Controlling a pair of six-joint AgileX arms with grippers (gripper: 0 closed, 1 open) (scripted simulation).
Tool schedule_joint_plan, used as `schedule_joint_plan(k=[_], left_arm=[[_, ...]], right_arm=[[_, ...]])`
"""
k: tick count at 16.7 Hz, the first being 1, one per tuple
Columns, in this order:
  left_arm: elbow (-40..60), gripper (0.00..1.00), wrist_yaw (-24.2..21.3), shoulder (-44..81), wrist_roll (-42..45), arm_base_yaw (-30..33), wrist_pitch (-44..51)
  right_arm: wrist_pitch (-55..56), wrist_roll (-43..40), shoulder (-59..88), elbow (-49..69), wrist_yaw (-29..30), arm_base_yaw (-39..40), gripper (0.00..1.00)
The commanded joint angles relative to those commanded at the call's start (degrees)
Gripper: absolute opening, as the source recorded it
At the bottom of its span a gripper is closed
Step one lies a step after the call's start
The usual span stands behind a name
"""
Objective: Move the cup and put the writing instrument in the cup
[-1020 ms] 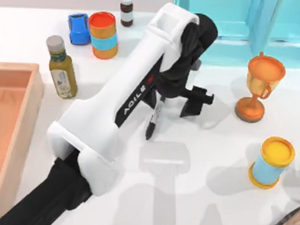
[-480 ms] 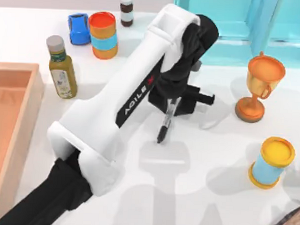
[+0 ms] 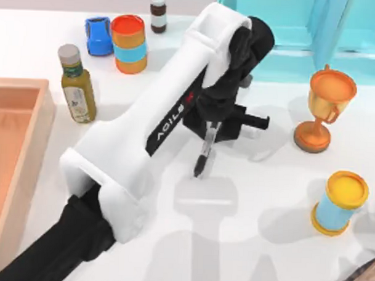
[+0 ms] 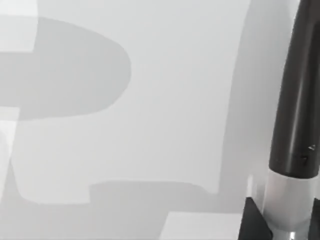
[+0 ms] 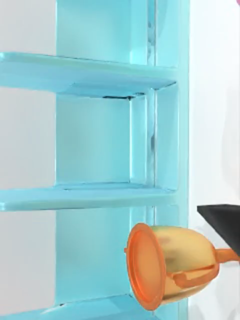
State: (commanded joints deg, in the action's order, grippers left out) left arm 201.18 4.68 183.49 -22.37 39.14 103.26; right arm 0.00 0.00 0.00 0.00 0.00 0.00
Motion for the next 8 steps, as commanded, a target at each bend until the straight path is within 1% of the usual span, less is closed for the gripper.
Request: schedule_joint_plan(k=[8], left_arm=[[-17.95,0.00,0.19,-11.18,-1.12,1.41,-5.89]], right_arm=[[0.00,0.00,0.00,0.00,0.00,0.00,1.00]])
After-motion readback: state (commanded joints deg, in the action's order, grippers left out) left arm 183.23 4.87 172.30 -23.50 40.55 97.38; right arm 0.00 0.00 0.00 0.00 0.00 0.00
